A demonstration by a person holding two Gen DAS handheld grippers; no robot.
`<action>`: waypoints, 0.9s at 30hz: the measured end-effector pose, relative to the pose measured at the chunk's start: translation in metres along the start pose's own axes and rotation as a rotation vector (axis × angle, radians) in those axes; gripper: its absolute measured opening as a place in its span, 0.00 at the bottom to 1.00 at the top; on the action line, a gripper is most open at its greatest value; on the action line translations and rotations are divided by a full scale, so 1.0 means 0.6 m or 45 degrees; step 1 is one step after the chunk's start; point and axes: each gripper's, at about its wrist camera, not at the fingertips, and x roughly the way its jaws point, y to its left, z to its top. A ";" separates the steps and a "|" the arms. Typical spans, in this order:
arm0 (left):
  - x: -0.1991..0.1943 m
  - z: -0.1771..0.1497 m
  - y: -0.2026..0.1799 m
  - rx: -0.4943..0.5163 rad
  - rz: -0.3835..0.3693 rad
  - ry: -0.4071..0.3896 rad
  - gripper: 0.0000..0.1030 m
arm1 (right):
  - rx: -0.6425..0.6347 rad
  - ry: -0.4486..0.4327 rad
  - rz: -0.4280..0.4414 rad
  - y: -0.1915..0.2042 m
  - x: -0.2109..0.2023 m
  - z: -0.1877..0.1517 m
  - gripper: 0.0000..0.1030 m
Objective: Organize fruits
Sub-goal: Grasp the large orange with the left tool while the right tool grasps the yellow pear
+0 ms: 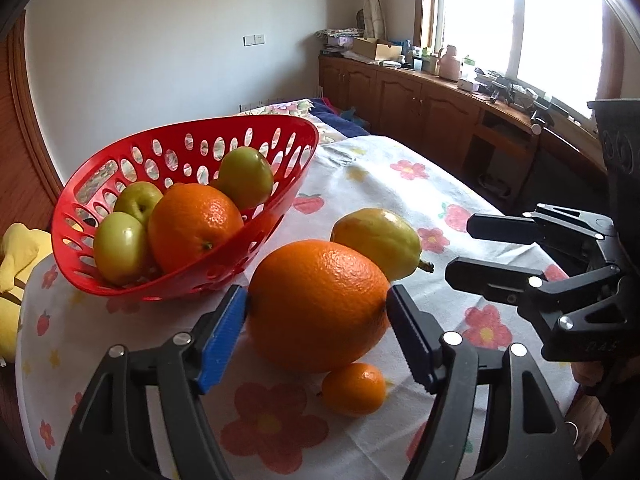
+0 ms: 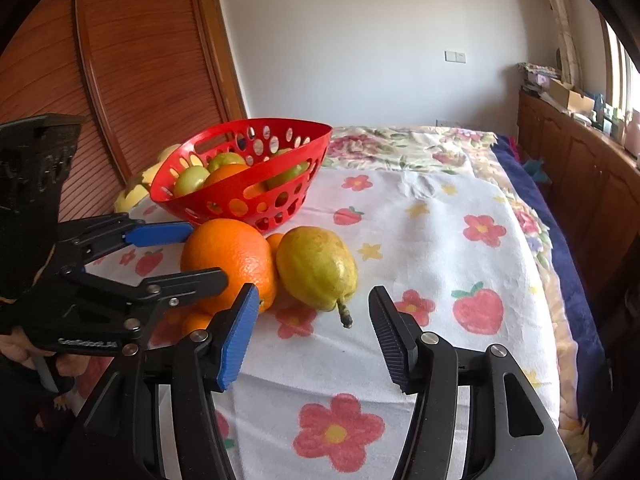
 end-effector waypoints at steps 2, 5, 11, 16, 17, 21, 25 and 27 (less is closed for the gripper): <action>0.003 -0.002 0.002 -0.009 -0.005 0.004 0.74 | -0.003 0.003 0.001 -0.001 0.001 0.001 0.57; 0.012 -0.001 0.001 -0.012 -0.007 0.015 0.77 | -0.004 0.002 0.000 -0.002 0.002 0.003 0.57; 0.029 -0.001 -0.002 0.008 0.012 0.032 0.85 | 0.007 0.005 -0.001 -0.006 0.006 0.000 0.58; 0.035 -0.004 0.000 -0.003 0.010 0.020 0.87 | 0.006 0.016 -0.007 -0.007 0.009 -0.002 0.58; 0.036 -0.004 0.000 0.003 0.015 0.021 0.87 | 0.008 0.014 -0.007 -0.007 0.009 -0.002 0.58; 0.050 -0.004 -0.008 0.049 0.086 0.047 0.87 | 0.016 0.009 -0.002 -0.009 0.011 0.001 0.58; 0.057 -0.009 0.000 0.034 0.104 0.052 0.87 | 0.010 0.008 -0.001 -0.008 0.010 0.001 0.58; 0.055 -0.010 0.006 0.009 0.084 0.050 0.86 | 0.011 0.010 -0.003 -0.008 0.011 0.001 0.58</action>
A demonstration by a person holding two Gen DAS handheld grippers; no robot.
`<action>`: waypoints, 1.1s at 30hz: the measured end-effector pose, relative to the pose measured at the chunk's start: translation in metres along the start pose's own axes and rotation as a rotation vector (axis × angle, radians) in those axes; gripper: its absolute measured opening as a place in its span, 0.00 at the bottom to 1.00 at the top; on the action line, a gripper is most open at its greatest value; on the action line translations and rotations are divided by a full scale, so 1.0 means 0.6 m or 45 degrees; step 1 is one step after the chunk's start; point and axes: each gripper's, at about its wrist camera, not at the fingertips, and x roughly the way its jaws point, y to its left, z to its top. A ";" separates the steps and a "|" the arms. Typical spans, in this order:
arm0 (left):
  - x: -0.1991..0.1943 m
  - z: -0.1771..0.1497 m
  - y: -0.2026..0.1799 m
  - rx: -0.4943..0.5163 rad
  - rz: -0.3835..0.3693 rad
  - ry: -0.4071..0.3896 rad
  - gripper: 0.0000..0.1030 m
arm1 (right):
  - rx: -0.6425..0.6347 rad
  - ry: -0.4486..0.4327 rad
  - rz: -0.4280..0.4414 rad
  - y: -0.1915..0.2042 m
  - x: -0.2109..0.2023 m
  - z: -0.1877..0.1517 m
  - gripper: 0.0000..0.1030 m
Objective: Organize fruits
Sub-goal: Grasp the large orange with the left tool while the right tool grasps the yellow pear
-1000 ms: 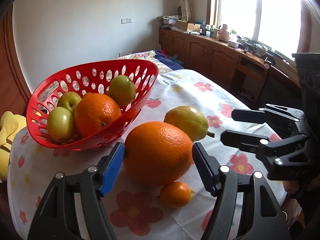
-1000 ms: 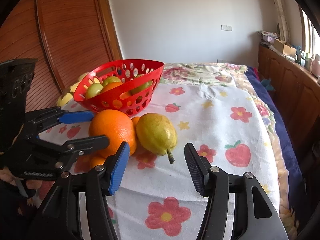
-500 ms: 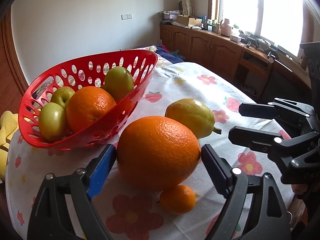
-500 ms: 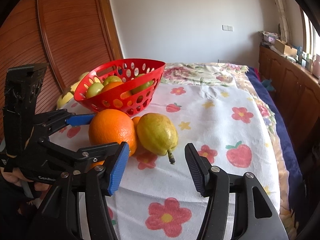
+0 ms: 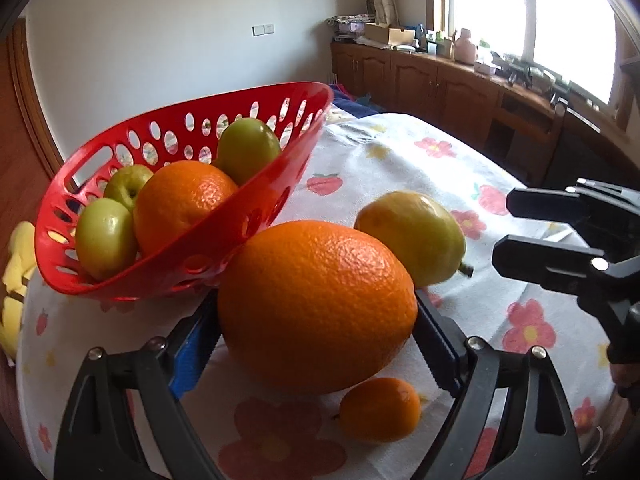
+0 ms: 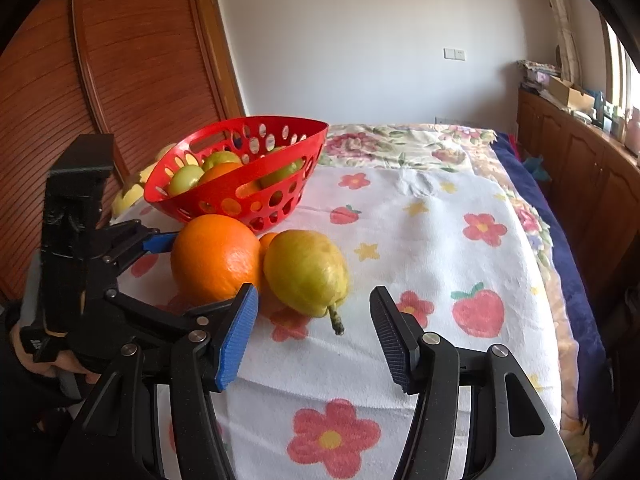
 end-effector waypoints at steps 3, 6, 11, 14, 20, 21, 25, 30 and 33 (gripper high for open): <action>-0.006 -0.006 0.007 -0.013 -0.024 -0.007 0.85 | 0.001 0.005 -0.003 -0.001 0.001 0.000 0.58; -0.018 -0.014 0.012 -0.038 -0.052 -0.010 0.85 | 0.009 0.013 0.005 -0.004 0.008 0.001 0.58; -0.047 -0.025 0.014 -0.037 -0.073 -0.048 0.85 | 0.006 0.049 0.008 -0.003 0.030 0.002 0.58; -0.065 -0.030 0.015 -0.034 -0.083 -0.070 0.85 | 0.003 0.063 0.013 0.000 0.039 0.003 0.58; -0.101 -0.034 0.023 -0.031 -0.070 -0.119 0.85 | -0.020 0.092 0.030 0.011 0.060 0.011 0.58; -0.105 -0.034 0.026 -0.035 -0.069 -0.124 0.85 | -0.028 0.097 0.034 0.014 0.064 0.012 0.58; -0.125 -0.039 0.039 -0.050 -0.066 -0.147 0.85 | -0.044 0.107 0.039 0.021 0.078 0.018 0.62; -0.150 -0.049 0.055 -0.071 -0.049 -0.176 0.85 | -0.069 0.134 0.047 0.032 0.097 0.027 0.63; -0.159 -0.052 0.065 -0.079 -0.037 -0.182 0.85 | -0.090 0.148 0.035 0.039 0.109 0.027 0.64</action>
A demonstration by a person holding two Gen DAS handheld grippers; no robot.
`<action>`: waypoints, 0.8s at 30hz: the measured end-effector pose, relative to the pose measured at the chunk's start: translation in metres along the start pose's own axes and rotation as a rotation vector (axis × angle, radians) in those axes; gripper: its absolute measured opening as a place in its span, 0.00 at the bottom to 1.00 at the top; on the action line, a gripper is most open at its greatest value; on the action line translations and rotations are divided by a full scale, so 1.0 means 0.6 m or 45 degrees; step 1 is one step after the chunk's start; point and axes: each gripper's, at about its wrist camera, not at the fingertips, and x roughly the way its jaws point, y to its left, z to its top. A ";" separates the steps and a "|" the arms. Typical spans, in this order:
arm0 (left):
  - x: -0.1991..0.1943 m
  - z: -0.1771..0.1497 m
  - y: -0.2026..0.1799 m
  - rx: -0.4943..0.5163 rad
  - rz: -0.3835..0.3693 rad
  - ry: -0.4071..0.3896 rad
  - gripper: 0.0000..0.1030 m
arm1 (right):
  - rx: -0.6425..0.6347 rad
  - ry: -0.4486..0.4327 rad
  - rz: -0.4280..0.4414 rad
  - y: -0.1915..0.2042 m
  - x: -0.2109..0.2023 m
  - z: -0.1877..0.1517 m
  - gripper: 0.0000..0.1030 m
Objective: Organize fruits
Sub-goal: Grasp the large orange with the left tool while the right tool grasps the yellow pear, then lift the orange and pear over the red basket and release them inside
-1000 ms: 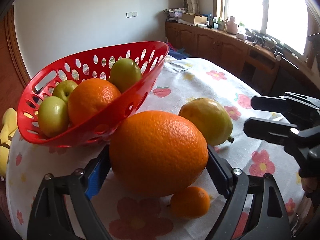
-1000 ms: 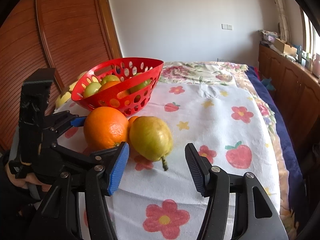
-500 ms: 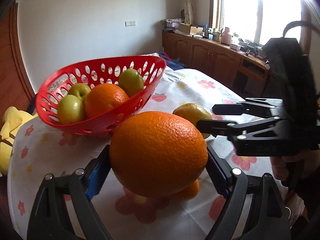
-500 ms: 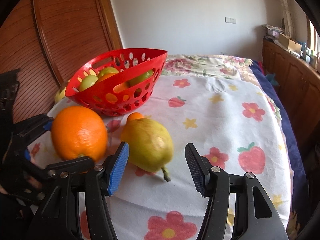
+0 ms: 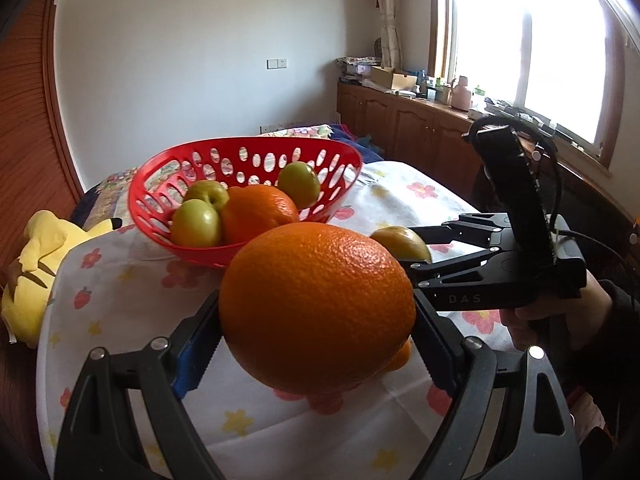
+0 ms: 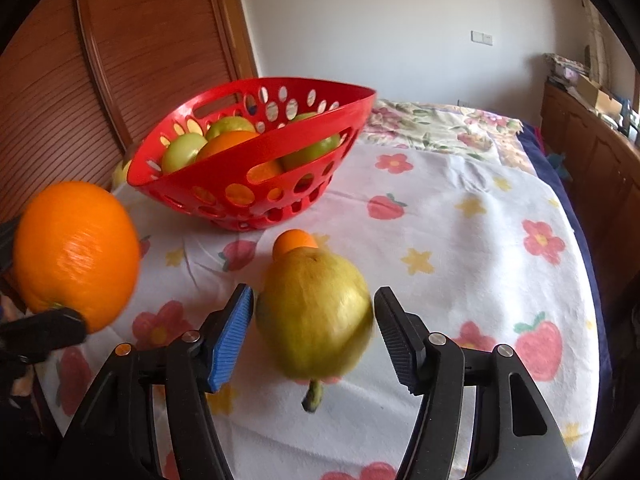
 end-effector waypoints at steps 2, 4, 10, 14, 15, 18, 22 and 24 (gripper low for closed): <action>-0.003 -0.002 0.005 -0.001 0.010 0.002 0.85 | -0.006 0.002 -0.013 0.000 0.003 -0.001 0.65; -0.004 -0.006 0.006 -0.003 0.015 0.006 0.85 | -0.005 0.002 -0.011 0.000 0.005 -0.001 0.65; -0.005 -0.013 0.019 -0.020 0.039 0.016 0.85 | 0.018 0.024 0.003 -0.005 0.018 -0.005 0.65; -0.007 -0.017 0.026 -0.031 0.054 0.022 0.85 | 0.023 0.018 0.015 -0.009 0.013 -0.007 0.64; -0.006 -0.018 0.028 -0.035 0.059 0.023 0.85 | 0.023 0.017 0.015 -0.009 0.013 -0.007 0.64; -0.006 -0.021 0.036 -0.046 0.068 0.023 0.85 | 0.028 0.017 0.018 -0.010 0.013 -0.008 0.64; -0.007 -0.025 0.044 -0.057 0.082 0.023 0.85 | 0.021 0.018 0.016 -0.011 0.011 -0.008 0.64; -0.006 -0.027 0.049 -0.064 0.088 0.026 0.85 | -0.005 0.017 -0.005 -0.006 0.011 -0.008 0.64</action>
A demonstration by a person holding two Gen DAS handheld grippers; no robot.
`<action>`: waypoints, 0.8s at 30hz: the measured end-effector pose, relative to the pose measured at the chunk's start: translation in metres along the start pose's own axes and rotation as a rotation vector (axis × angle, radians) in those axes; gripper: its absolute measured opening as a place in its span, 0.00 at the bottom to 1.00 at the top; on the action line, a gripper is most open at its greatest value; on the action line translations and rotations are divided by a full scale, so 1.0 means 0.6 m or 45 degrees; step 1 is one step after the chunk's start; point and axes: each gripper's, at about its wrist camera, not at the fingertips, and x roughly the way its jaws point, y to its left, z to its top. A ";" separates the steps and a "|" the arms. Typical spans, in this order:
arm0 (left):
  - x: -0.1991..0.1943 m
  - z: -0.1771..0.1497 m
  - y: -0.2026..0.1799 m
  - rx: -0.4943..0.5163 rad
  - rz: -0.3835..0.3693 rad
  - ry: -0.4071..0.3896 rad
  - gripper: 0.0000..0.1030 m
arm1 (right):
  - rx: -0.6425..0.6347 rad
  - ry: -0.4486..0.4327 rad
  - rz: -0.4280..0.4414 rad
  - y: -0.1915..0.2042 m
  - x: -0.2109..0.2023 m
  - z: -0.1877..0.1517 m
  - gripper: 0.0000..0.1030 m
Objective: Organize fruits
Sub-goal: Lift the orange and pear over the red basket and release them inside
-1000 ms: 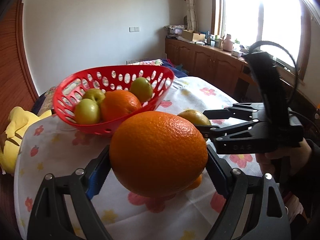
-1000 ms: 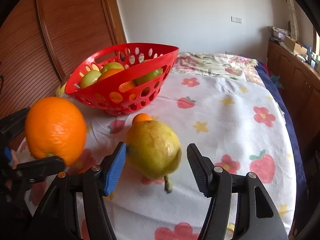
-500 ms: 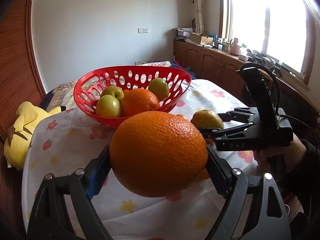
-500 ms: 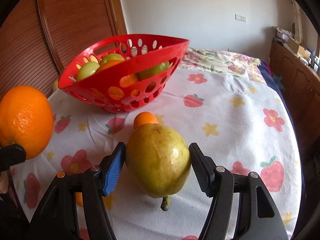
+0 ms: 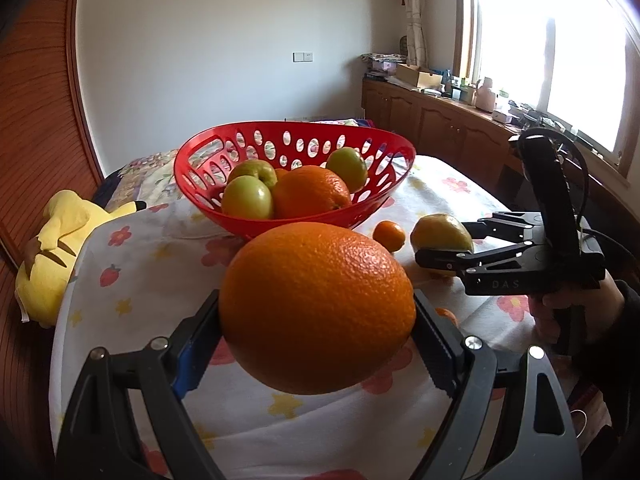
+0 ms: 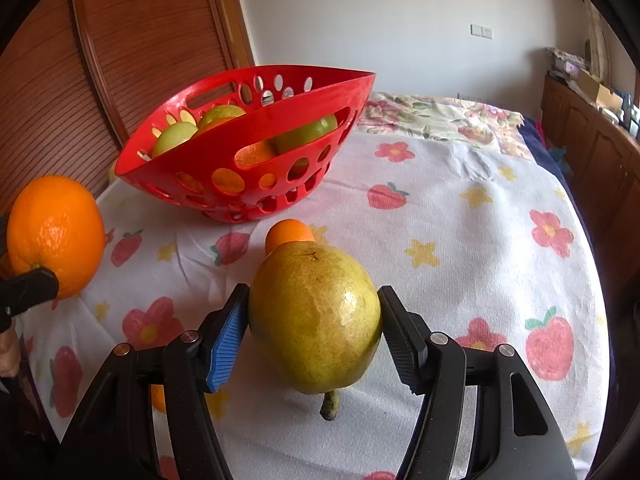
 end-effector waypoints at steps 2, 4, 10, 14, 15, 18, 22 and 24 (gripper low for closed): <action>0.001 -0.002 0.003 -0.005 0.005 0.003 0.85 | -0.020 -0.001 -0.019 0.005 0.000 0.000 0.64; 0.001 -0.004 0.004 -0.010 0.010 0.006 0.85 | -0.020 -0.002 -0.019 0.005 0.000 -0.001 0.64; 0.001 -0.003 0.009 -0.016 0.017 0.003 0.85 | -0.007 -0.004 -0.009 0.006 0.001 -0.001 0.64; -0.003 0.004 0.009 -0.010 0.018 -0.012 0.85 | -0.011 -0.006 -0.014 0.007 0.001 -0.002 0.64; -0.006 0.006 0.010 -0.009 0.017 -0.019 0.85 | -0.011 -0.006 -0.014 0.007 0.001 -0.002 0.63; -0.014 0.016 0.011 -0.004 0.015 -0.045 0.85 | -0.011 -0.007 -0.014 0.006 0.001 -0.002 0.63; -0.027 0.031 0.012 0.006 0.017 -0.080 0.85 | -0.016 -0.011 -0.020 0.006 -0.002 -0.001 0.63; -0.033 0.039 0.017 0.002 0.024 -0.104 0.85 | -0.039 -0.028 -0.038 0.011 -0.007 -0.002 0.63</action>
